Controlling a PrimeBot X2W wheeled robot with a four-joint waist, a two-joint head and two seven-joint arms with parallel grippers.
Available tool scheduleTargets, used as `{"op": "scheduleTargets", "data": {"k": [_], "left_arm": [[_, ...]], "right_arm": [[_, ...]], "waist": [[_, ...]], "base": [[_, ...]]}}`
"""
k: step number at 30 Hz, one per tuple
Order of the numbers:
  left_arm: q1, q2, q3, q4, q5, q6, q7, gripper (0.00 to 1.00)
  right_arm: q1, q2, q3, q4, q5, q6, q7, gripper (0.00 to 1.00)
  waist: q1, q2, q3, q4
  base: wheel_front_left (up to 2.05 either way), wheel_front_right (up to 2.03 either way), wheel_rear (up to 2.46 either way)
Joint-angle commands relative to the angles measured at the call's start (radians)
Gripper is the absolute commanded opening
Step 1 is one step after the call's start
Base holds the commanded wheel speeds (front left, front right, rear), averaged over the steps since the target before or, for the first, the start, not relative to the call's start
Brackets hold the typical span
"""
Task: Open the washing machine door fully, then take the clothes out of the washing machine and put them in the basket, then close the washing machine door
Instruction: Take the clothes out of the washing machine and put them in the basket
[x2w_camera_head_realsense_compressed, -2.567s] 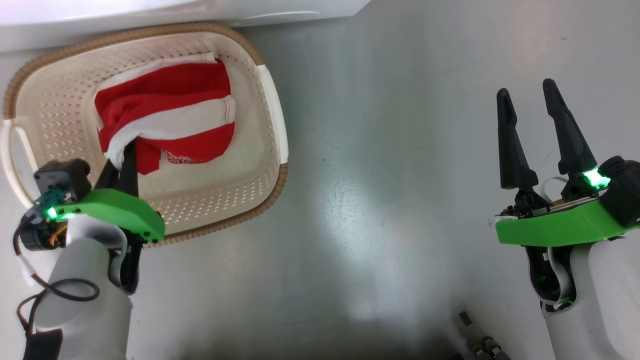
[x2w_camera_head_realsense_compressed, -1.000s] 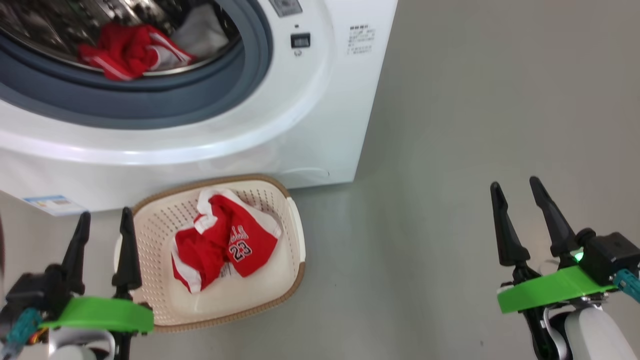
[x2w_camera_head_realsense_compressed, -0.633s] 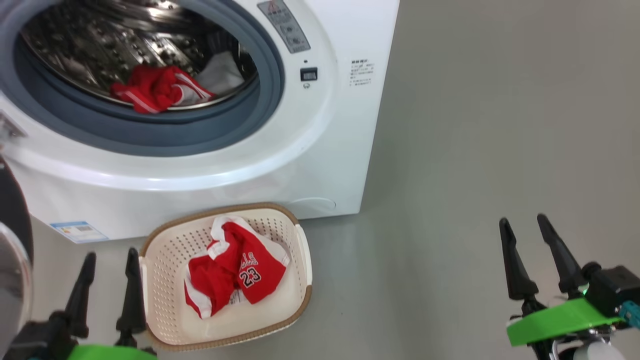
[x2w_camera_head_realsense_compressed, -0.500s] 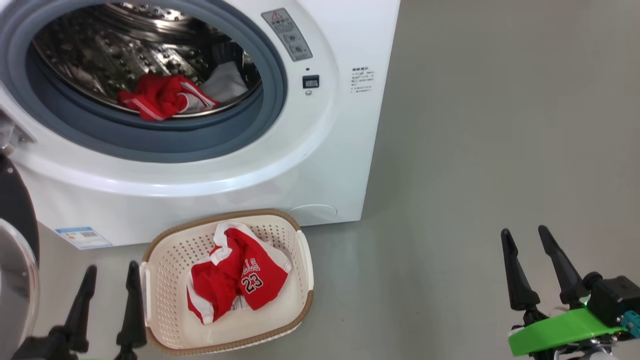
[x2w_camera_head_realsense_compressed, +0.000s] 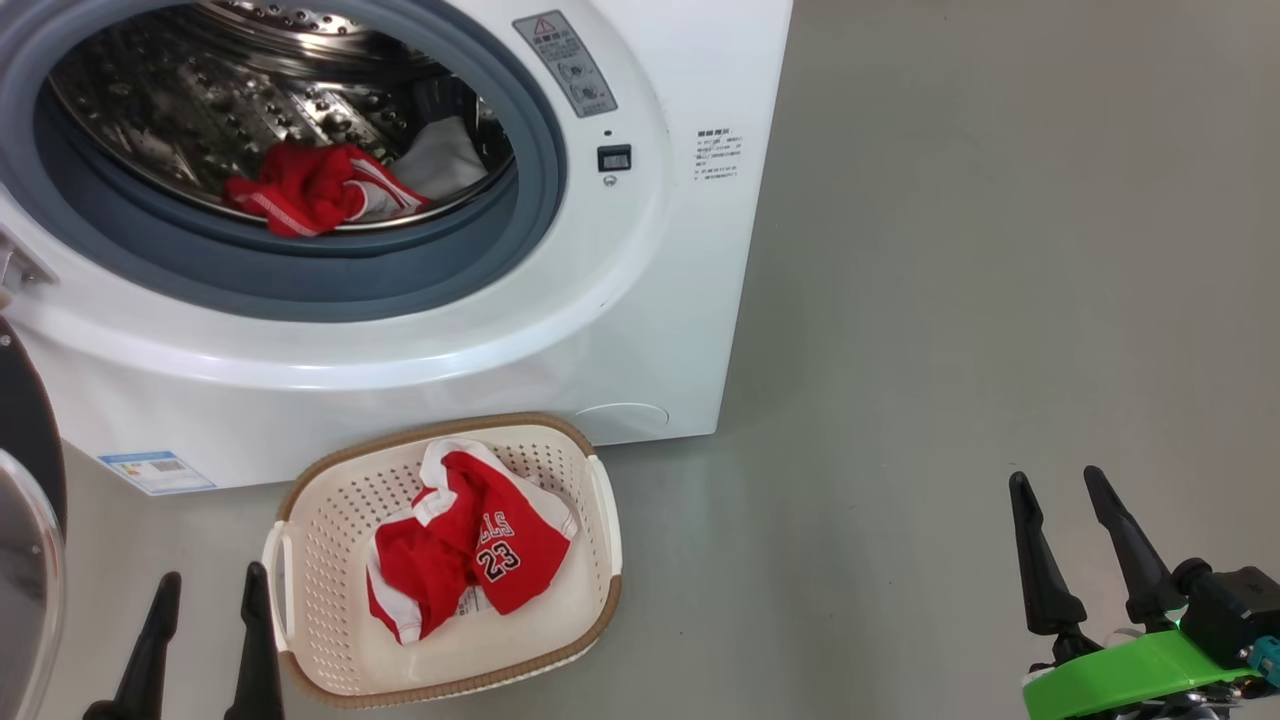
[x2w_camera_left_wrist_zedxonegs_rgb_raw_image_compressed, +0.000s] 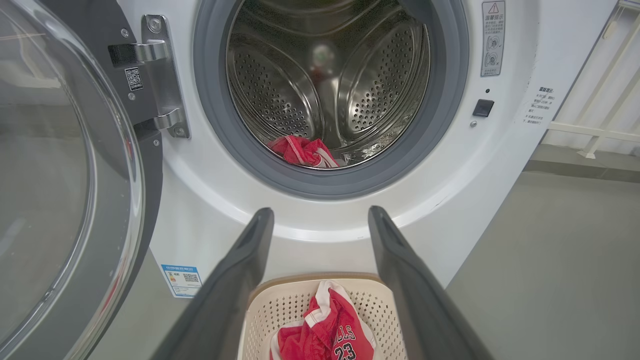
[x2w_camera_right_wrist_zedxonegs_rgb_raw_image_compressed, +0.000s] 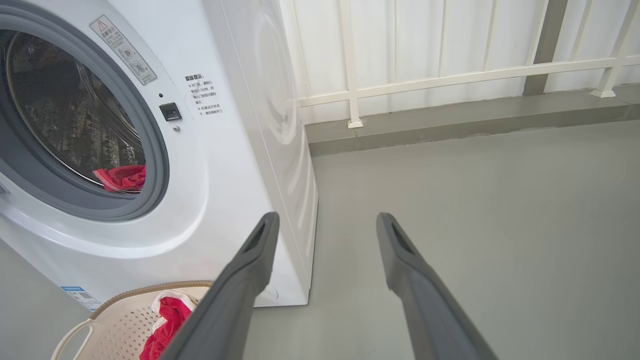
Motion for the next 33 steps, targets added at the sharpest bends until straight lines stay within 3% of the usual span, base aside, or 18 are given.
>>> {"op": "scheduleTargets", "data": {"k": [1, 15, 33], "left_arm": [[-0.013, 0.005, 0.035, -0.029, 0.008, -0.005, -0.005, 1.0], [-0.121, 0.015, -0.02, 0.01, 0.037, -0.005, -0.005, 1.0], [-0.818, 0.206, -0.131, 0.495, 0.253, 0.022, -0.005, 1.0]], "right_arm": [[-0.011, -0.012, 0.015, -0.028, 0.0, 0.008, -0.006, 1.0], [-0.054, 0.0, 0.018, -0.036, -0.007, 0.008, -0.006, 1.0], [-0.231, 0.017, 0.075, -0.055, 0.013, 0.008, -0.006, 1.0]], "waist": [[0.0, 0.0, 0.001, -0.001], [0.0, 0.0, 0.065, 0.004], [0.0, 0.0, 0.294, -0.07]], "base": [[0.0, 0.0, 0.0], [0.0, 0.0, 0.0], [0.0, 0.0, 0.0]]}}
